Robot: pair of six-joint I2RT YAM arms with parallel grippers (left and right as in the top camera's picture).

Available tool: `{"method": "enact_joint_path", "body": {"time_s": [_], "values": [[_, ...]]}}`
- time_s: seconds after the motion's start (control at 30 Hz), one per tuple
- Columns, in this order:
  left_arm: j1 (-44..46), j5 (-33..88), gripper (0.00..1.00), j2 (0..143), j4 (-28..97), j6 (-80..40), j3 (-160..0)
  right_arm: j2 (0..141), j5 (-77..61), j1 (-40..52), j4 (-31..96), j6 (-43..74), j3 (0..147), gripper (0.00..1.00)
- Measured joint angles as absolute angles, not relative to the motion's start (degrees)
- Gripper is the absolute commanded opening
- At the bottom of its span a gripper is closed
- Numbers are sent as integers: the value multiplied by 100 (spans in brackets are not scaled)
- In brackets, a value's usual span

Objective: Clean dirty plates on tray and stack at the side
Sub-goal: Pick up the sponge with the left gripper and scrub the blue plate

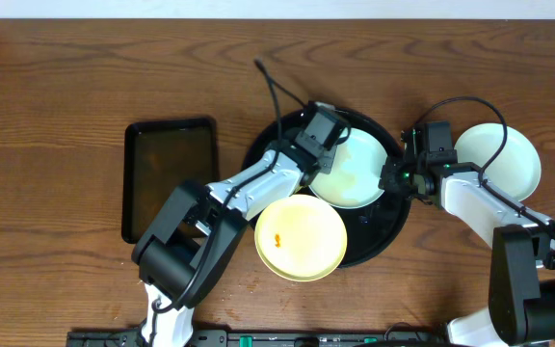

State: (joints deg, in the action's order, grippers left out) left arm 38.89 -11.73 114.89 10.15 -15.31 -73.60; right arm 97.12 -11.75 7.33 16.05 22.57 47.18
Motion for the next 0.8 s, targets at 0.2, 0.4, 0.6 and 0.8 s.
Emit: {"method": "enact_joint_path", "body": {"time_s": [0.2,0.4,0.6,0.8], "values": [[3898,-2255,7,11487,1527,-1219,-7760,9712,-1173,731,1634,2241,4720,1],[3863,-1219,8,11452,1789,-1229,-7762,9712,-1170,731,1643,2189,4720,1],[3881,624,7,11450,1704,-1745,-7762,9712,-1170,731,1643,2187,4720,1],[3957,1319,7,11450,1525,-2265,-7756,9712,-1170,731,1643,2185,4720,1]]}}
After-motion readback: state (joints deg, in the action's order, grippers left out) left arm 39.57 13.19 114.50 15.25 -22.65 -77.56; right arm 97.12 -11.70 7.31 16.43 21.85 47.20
